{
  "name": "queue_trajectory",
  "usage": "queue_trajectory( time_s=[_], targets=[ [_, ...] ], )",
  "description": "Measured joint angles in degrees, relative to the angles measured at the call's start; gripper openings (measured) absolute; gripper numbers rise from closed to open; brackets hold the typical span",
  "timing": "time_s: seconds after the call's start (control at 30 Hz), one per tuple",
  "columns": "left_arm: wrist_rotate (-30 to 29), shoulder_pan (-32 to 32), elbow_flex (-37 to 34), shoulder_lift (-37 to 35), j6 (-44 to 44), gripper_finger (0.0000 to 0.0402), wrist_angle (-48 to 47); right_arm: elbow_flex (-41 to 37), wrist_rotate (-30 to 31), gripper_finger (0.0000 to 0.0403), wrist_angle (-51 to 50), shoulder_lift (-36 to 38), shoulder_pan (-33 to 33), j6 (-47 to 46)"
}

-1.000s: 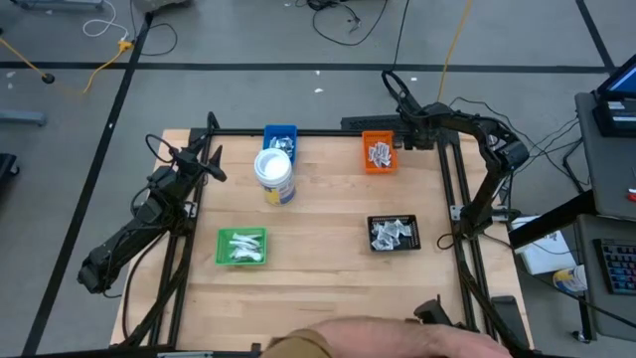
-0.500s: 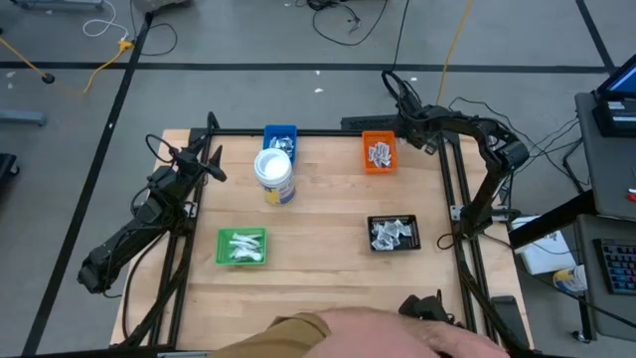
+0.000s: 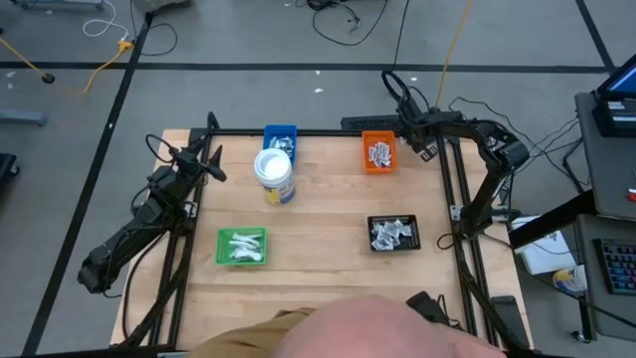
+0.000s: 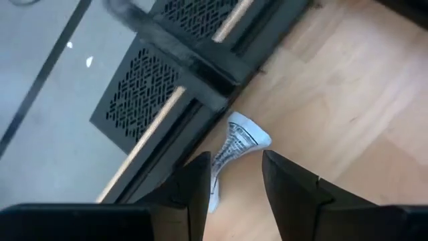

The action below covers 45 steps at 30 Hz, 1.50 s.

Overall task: Pick & Place First Aid Supplies
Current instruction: Put the orange ointment pack into the orange bin

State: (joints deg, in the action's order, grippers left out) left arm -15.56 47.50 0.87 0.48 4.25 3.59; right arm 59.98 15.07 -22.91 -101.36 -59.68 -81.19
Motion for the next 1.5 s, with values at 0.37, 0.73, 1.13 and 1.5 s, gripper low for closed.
queue_trajectory(
  time_s=[0.37,0.73,1.13,1.5],
  targets=[
    [0.0,0.0,0.0,0.0,0.0,0.0274,0.0,-1.7,3.3,0.0089,1.3,0.1,-0.3,-5.1],
    [0.0,0.0,0.0,0.0,0.0,0.0274,0.0,-1.7,4.2,0.0002,1.5,0.0,0.2,-3.6],
    [0.0,0.0,0.0,0.0,0.0,0.0274,0.0,-1.7,5.8,0.0001,-12.3,7.8,6.5,4.8],
    [0.0,0.0,0.0,0.0,0.0,0.0274,0.0,-1.6,7.2,0.0,-23.4,15.5,8.5,25.5]
  ],
)
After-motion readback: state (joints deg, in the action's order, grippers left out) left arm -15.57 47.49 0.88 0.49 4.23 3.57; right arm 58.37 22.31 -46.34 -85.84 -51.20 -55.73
